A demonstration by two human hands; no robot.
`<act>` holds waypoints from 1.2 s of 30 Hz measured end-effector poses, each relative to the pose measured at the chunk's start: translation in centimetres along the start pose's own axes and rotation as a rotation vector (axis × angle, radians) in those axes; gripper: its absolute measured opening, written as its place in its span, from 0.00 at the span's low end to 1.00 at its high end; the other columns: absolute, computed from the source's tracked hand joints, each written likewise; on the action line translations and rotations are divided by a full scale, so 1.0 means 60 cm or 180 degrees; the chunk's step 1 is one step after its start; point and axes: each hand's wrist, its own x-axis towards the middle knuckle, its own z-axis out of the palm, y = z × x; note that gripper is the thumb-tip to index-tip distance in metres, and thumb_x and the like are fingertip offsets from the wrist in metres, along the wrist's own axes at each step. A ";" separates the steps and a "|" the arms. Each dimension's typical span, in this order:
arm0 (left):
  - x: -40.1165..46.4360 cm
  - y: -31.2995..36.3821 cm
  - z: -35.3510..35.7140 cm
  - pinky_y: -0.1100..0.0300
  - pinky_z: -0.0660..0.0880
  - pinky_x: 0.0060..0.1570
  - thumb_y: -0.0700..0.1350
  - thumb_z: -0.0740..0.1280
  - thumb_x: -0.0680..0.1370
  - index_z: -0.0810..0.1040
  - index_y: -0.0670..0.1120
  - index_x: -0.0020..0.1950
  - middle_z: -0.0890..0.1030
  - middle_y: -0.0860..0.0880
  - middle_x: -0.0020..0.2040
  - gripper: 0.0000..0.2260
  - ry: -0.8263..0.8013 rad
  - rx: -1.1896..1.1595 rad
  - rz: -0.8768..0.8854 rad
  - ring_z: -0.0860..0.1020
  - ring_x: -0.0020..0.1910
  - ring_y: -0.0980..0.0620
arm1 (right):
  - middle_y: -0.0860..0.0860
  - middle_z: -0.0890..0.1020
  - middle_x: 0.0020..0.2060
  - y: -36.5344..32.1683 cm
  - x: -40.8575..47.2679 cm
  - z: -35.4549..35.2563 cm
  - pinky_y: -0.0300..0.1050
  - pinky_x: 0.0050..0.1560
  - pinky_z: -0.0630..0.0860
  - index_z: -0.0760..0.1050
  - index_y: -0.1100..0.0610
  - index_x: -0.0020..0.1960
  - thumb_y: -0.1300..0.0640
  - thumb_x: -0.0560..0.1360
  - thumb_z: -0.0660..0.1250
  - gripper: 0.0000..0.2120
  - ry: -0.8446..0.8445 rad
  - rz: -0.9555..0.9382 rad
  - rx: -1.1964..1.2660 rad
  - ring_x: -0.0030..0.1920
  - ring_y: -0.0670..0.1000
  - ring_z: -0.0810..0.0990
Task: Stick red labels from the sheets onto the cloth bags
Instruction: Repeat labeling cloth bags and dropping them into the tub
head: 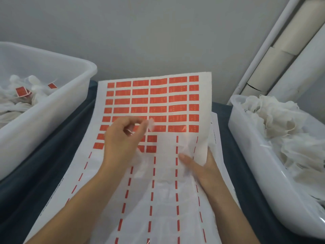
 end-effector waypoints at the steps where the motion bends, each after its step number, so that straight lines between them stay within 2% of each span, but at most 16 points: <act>1: -0.001 0.005 -0.005 0.70 0.71 0.40 0.53 0.68 0.72 0.74 0.58 0.39 0.77 0.60 0.41 0.04 0.0116 -0.0020 0.0274 0.77 0.41 0.55 | 0.36 0.71 0.63 -0.002 0.000 0.005 0.55 0.63 0.72 0.56 0.36 0.67 0.41 0.63 0.73 0.38 0.0281 -0.0157 -0.0314 0.60 0.45 0.75; 3: -0.010 0.015 -0.009 0.74 0.71 0.39 0.53 0.67 0.73 0.75 0.56 0.41 0.77 0.59 0.41 0.03 0.0119 0.0239 0.1185 0.76 0.37 0.55 | 0.35 0.62 0.67 -0.003 -0.001 0.010 0.50 0.67 0.64 0.49 0.33 0.66 0.39 0.61 0.73 0.43 0.0931 -0.0731 -0.1038 0.65 0.41 0.65; 4: -0.015 0.015 -0.007 0.75 0.71 0.39 0.52 0.68 0.74 0.78 0.53 0.43 0.78 0.56 0.40 0.04 0.0048 0.0480 0.1656 0.74 0.36 0.56 | 0.37 0.60 0.69 -0.005 -0.004 0.010 0.46 0.67 0.62 0.51 0.33 0.65 0.39 0.62 0.73 0.40 0.1209 -0.1068 -0.1274 0.66 0.41 0.63; 6: -0.028 0.009 0.003 0.74 0.69 0.43 0.49 0.67 0.74 0.83 0.44 0.44 0.81 0.48 0.39 0.09 -0.0133 0.0828 0.2404 0.73 0.38 0.56 | 0.30 0.66 0.62 -0.010 -0.008 0.000 0.33 0.62 0.65 0.66 0.37 0.58 0.37 0.66 0.70 0.23 0.1413 -0.1444 -0.1164 0.61 0.34 0.68; 7: -0.034 0.006 0.008 0.74 0.69 0.44 0.48 0.67 0.74 0.84 0.42 0.43 0.81 0.47 0.39 0.11 -0.0237 0.0900 0.2628 0.73 0.40 0.56 | 0.25 0.71 0.54 -0.019 -0.010 -0.005 0.28 0.54 0.69 0.72 0.43 0.55 0.37 0.68 0.66 0.19 0.1244 -0.1298 -0.0825 0.55 0.33 0.73; 8: -0.039 0.004 0.010 0.75 0.68 0.45 0.48 0.66 0.74 0.84 0.41 0.43 0.81 0.46 0.38 0.11 -0.0333 0.0953 0.2782 0.73 0.42 0.56 | 0.26 0.76 0.47 -0.027 -0.012 -0.008 0.28 0.46 0.71 0.75 0.49 0.53 0.35 0.70 0.64 0.21 0.0921 -0.1009 -0.0488 0.50 0.33 0.76; 10: -0.048 -0.001 0.016 0.76 0.65 0.49 0.48 0.66 0.75 0.84 0.42 0.43 0.81 0.47 0.39 0.12 -0.0498 0.1069 0.2986 0.72 0.43 0.55 | 0.34 0.81 0.40 -0.035 -0.011 -0.013 0.33 0.39 0.70 0.76 0.52 0.52 0.33 0.67 0.58 0.26 0.0300 -0.0374 -0.0360 0.44 0.40 0.81; 12: -0.057 -0.005 0.021 0.74 0.65 0.53 0.49 0.63 0.76 0.83 0.42 0.45 0.81 0.47 0.40 0.13 -0.0626 0.1135 0.3166 0.72 0.44 0.54 | 0.38 0.82 0.43 -0.035 -0.014 -0.015 0.37 0.43 0.73 0.76 0.46 0.48 0.35 0.64 0.59 0.20 0.0111 -0.0155 -0.0461 0.45 0.45 0.81; 14: -0.064 -0.007 0.027 0.71 0.65 0.54 0.50 0.62 0.78 0.83 0.42 0.45 0.81 0.47 0.40 0.14 -0.0698 0.1173 0.3313 0.72 0.45 0.53 | 0.40 0.82 0.49 -0.036 -0.020 -0.016 0.43 0.54 0.75 0.78 0.42 0.45 0.38 0.62 0.64 0.15 0.0038 -0.0262 -0.0420 0.50 0.47 0.80; 18: -0.063 0.000 0.028 0.75 0.68 0.46 0.53 0.63 0.73 0.83 0.45 0.47 0.81 0.51 0.41 0.15 -0.0918 0.1125 0.2824 0.71 0.46 0.57 | 0.38 0.82 0.49 -0.033 -0.025 -0.017 0.49 0.60 0.73 0.80 0.42 0.46 0.37 0.63 0.66 0.16 0.0292 -0.0380 -0.0260 0.52 0.46 0.80; 21: -0.057 0.008 0.026 0.81 0.67 0.41 0.61 0.64 0.69 0.78 0.57 0.54 0.73 0.67 0.45 0.17 -0.1233 0.0699 0.1706 0.69 0.48 0.68 | 0.35 0.82 0.44 -0.030 -0.018 -0.023 0.41 0.51 0.76 0.78 0.45 0.46 0.38 0.64 0.64 0.16 0.0731 -0.0646 -0.0023 0.46 0.40 0.81; 23: -0.057 0.005 0.031 0.80 0.66 0.46 0.62 0.65 0.66 0.69 0.67 0.52 0.69 0.69 0.43 0.15 -0.1362 0.0523 0.1336 0.68 0.48 0.69 | 0.32 0.81 0.45 -0.032 -0.020 -0.016 0.31 0.41 0.76 0.75 0.41 0.49 0.38 0.64 0.64 0.15 0.0608 -0.0847 -0.0038 0.47 0.35 0.80; 26: -0.059 0.003 0.034 0.78 0.67 0.47 0.60 0.65 0.66 0.64 0.70 0.53 0.69 0.67 0.41 0.18 -0.1368 0.0416 0.1311 0.69 0.47 0.68 | 0.30 0.80 0.46 -0.031 -0.025 0.001 0.22 0.38 0.72 0.69 0.39 0.56 0.41 0.63 0.66 0.22 0.0091 -0.0940 -0.0116 0.50 0.33 0.78; 30: -0.060 -0.003 0.033 0.79 0.67 0.48 0.51 0.71 0.71 0.61 0.72 0.56 0.69 0.68 0.41 0.24 -0.1572 0.0365 0.1356 0.68 0.49 0.69 | 0.38 0.83 0.48 -0.025 -0.025 0.005 0.28 0.44 0.75 0.64 0.40 0.61 0.44 0.61 0.68 0.30 -0.0348 -0.0916 0.0015 0.52 0.40 0.80; 33: -0.061 -0.006 0.036 0.79 0.67 0.49 0.47 0.72 0.71 0.58 0.72 0.58 0.68 0.71 0.42 0.29 -0.1664 0.0406 0.1435 0.66 0.50 0.70 | 0.38 0.83 0.47 -0.021 -0.024 0.007 0.27 0.43 0.75 0.62 0.37 0.61 0.44 0.60 0.69 0.32 -0.0505 -0.0796 -0.0029 0.52 0.40 0.80; 36: -0.061 -0.011 0.037 0.79 0.67 0.49 0.46 0.73 0.70 0.58 0.70 0.60 0.68 0.67 0.42 0.32 -0.1692 0.0378 0.1565 0.66 0.50 0.70 | 0.36 0.83 0.46 -0.017 -0.026 0.014 0.28 0.45 0.76 0.59 0.33 0.62 0.41 0.59 0.69 0.35 -0.0652 -0.0656 0.0060 0.51 0.38 0.80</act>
